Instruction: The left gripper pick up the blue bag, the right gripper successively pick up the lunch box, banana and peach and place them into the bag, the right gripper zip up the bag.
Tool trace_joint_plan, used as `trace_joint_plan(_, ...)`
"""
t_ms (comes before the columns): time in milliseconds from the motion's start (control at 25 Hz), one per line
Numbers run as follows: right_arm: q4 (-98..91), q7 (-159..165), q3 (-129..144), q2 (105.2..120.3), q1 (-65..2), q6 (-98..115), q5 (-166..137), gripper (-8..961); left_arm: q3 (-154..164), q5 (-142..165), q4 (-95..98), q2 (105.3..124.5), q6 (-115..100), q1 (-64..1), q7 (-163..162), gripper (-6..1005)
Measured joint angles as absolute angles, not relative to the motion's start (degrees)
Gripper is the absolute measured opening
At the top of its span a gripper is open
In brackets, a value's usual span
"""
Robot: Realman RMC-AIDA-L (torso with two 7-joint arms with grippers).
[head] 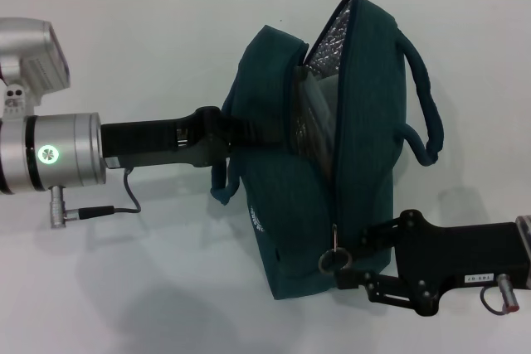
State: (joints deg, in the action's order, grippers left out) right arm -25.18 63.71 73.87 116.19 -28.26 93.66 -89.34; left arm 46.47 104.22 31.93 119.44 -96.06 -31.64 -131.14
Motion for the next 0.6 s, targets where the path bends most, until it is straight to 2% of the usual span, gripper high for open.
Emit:
trace_joint_plan(360, -25.0, 63.6, 74.7, 116.19, -28.5, 92.6, -88.2, 272, 46.5, 104.2, 31.9, 119.44, -96.1, -32.0, -131.1, 100)
trace_joint_plan(600, -24.4, 63.4, 75.0, 116.19, -29.0, 91.1, -88.2, 206, 46.5, 104.2, 31.8, 119.44, -96.1, -32.2, -131.1, 103)
